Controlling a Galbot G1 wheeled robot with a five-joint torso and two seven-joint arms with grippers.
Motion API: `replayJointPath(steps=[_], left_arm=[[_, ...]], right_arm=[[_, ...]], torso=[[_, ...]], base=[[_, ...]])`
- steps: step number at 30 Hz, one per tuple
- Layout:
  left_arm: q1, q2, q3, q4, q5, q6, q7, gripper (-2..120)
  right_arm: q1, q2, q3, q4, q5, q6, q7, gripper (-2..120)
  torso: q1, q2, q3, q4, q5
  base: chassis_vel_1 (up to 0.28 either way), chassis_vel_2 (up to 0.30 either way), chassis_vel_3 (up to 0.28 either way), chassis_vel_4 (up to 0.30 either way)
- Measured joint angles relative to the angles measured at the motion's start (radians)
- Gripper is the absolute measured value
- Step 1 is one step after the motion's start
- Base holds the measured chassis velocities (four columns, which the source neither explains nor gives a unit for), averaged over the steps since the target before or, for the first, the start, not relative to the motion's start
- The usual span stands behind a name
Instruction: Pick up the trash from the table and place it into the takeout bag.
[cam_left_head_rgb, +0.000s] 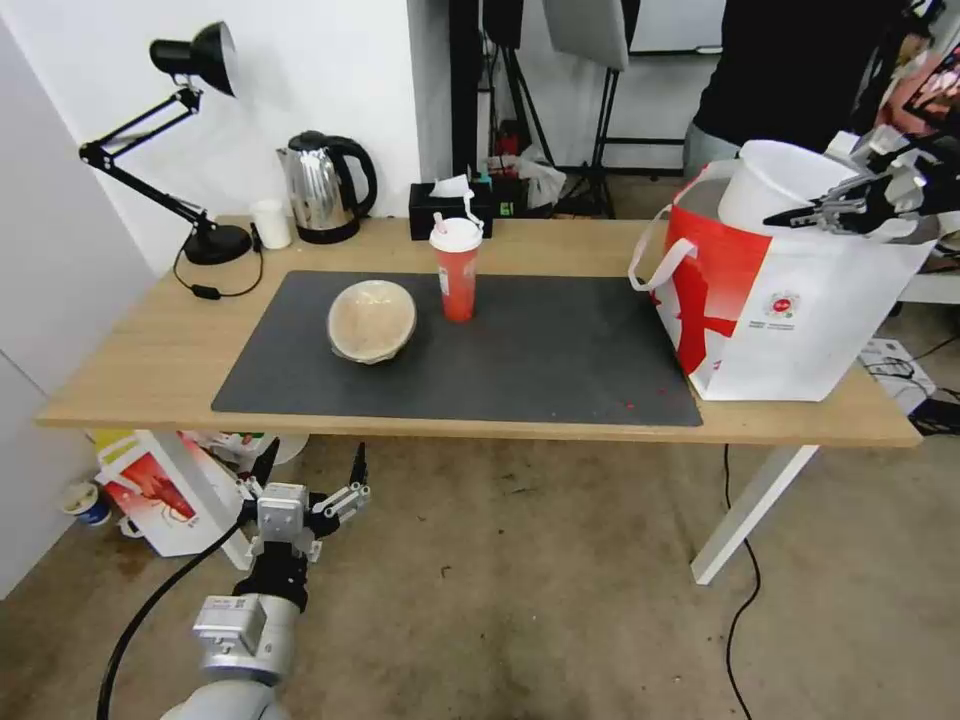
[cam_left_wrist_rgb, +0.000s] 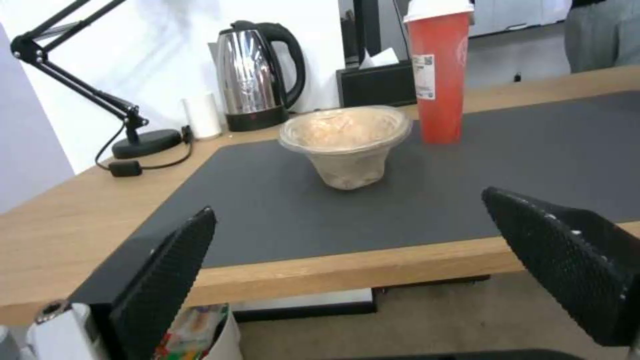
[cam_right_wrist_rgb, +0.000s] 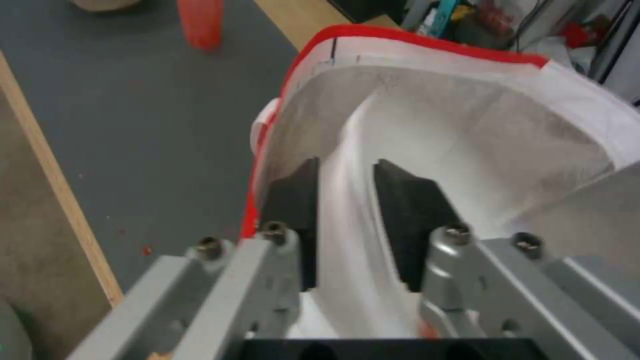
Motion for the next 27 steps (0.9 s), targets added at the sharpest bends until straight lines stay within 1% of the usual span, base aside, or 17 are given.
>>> replayJointPath(steps=[1, 2, 4, 5, 7, 9, 10, 11, 13, 14, 15, 17, 18, 19, 20, 22, 27], left_arm=[[0.0, 0.0, 0.0, 0.0, 0.0, 0.0, 0.0, 100], [0.0, 0.0, 0.0, 0.0, 0.0, 0.0, 0.0, 100], [0.0, 0.0, 0.0, 0.0, 0.0, 0.0, 0.0, 100], [0.0, 0.0, 0.0, 0.0, 0.0, 0.0, 0.0, 100], [0.0, 0.0, 0.0, 0.0, 0.0, 0.0, 0.0, 100], [0.0, 0.0, 0.0, 0.0, 0.0, 0.0, 0.0, 100], [0.0, 0.0, 0.0, 0.0, 0.0, 0.0, 0.0, 100], [0.0, 0.0, 0.0, 0.0, 0.0, 0.0, 0.0, 100], [0.0, 0.0, 0.0, 0.0, 0.0, 0.0, 0.0, 100], [0.0, 0.0, 0.0, 0.0, 0.0, 0.0, 0.0, 100], [0.0, 0.0, 0.0, 0.0, 0.0, 0.0, 0.0, 100], [0.0, 0.0, 0.0, 0.0, 0.0, 0.0, 0.0, 100], [0.0, 0.0, 0.0, 0.0, 0.0, 0.0, 0.0, 100], [0.0, 0.0, 0.0, 0.0, 0.0, 0.0, 0.0, 100], [0.0, 0.0, 0.0, 0.0, 0.0, 0.0, 0.0, 100], [0.0, 0.0, 0.0, 0.0, 0.0, 0.0, 0.0, 100], [0.0, 0.0, 0.0, 0.0, 0.0, 0.0, 0.0, 100]], right_arm=[[0.0, 0.004, 0.0, -0.006, 0.001, 0.0, 0.001, 29], [0.0, 0.004, 0.0, -0.006, 0.001, 0.0, 0.001, 29], [0.002, 0.01, 0.002, -0.013, 0.004, 0.0, 0.004, 39], [0.002, 0.01, 0.002, -0.013, 0.004, 0.0, 0.004, 39], [0.007, 0.017, 0.002, -0.02, 0.007, 0.0, 0.008, 48], [0.007, 0.018, 0.002, -0.021, 0.007, -0.001, 0.009, 51], [0.012, 0.023, 0.002, -0.025, 0.012, -0.001, 0.014, 59], [0.016, 0.025, 0.0, -0.027, 0.018, -0.003, 0.019, 64], [0.018, 0.026, -0.001, -0.026, 0.021, -0.004, 0.021, 65], [0.026, 0.03, -0.005, -0.027, 0.026, -0.006, 0.026, 74], [0.031, 0.034, -0.006, -0.028, 0.028, -0.007, 0.028, 79], [0.035, 0.036, -0.008, -0.028, 0.029, -0.008, 0.029, 80], [0.043, 0.04, -0.01, -0.029, 0.031, -0.008, 0.029, 89], [0.047, 0.041, -0.011, -0.03, 0.033, -0.009, 0.03, 93], [0.047, 0.041, -0.011, -0.03, 0.033, -0.009, 0.03, 93], [0.05, 0.041, -0.012, -0.027, 0.035, -0.01, 0.03, 99], [0.05, 0.037, -0.011, -0.022, 0.056, -0.01, 0.042, 100]], torso=[[0.0, 0.0, 0.0, 0.0001, 0.0], [0.0, 0.0, 0.0, 0.0001, 0.0], [0.0, 0.0, 0.0, 0.0, 0.0], [0.0, 0.0, 0.0, 0.0, 0.0], [0.0, 0.0, 0.0, 0.0001, 0.0], [0.0, 0.0, 0.0, 0.0001, 0.0], [0.0, 0.0, 0.0, 0.0, 0.0001], [0.0, 0.0, 0.0, 0.0, -0.0001], [0.0, 0.0, 0.0, -0.0001, 0.0], [0.0, 0.0, 0.0, -0.0001, 0.0001], [0.0, 0.0, 0.0, 0.0, 0.0001], [0.0, 0.0, 0.0, 0.0, 0.0001], [0.0, 0.0, 0.0, 0.0001, 0.0], [0.0, 0.0, 0.0, 0.0001, 0.0], [0.0, 0.0, 0.0, 0.0001, 0.0], [0.0, 0.0, 0.0, -0.0001, 0.0001], [0.0, 0.0, 0.0, 0.0, 0.0001]], base=[[0.0, 0.0, 0.0, 0.0], [0.0, 0.0, 0.0, 0.0], [0.0, 0.0, 0.0, 0.0], [0.0, 0.0, 0.0, 0.0], [0.0, 0.0, 0.0, 0.0], [0.0, 0.0, 0.0, 0.0], [0.0, 0.0, 0.0, 0.0], [0.0, 0.0, 0.0, 0.0], [0.0, 0.0, 0.0, 0.0], [0.0, 0.0, 0.0, 0.0], [0.0, 0.0, 0.0, 0.0], [0.0, 0.0, 0.0, 0.0], [0.0, 0.0, 0.0, 0.0], [0.0, 0.0, 0.0, 0.0], [0.0, 0.0, 0.0, 0.0], [0.0, 0.0, 0.0, 0.0], [0.0, 0.0, 0.0, 0.0]])
